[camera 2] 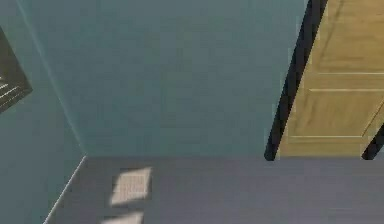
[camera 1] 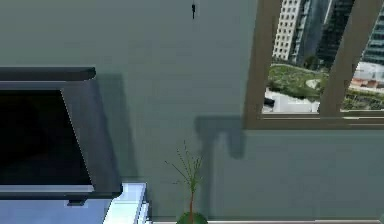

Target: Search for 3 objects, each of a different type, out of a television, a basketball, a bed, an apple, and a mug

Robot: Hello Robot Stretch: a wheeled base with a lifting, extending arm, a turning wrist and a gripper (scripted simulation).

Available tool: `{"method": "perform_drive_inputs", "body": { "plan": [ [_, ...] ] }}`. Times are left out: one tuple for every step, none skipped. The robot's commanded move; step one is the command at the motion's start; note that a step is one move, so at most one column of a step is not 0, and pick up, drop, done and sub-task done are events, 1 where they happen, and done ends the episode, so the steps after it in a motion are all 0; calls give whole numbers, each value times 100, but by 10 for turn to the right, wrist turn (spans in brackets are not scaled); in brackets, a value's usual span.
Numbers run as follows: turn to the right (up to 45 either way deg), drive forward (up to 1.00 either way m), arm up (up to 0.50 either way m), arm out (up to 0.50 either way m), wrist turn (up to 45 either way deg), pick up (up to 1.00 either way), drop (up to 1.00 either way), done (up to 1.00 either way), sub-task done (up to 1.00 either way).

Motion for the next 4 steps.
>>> {"method": "perform_drive_inputs", "body": {
  "plan": [
    [-450,0,0,0,0,0,0,0,0],
    [0,0,0,0,0,0,0,0,100],
    [-450,0,0,0,0,0,0,0,0],
    [-330,0,0,0,0,0,0,0,0]
  ]
}}
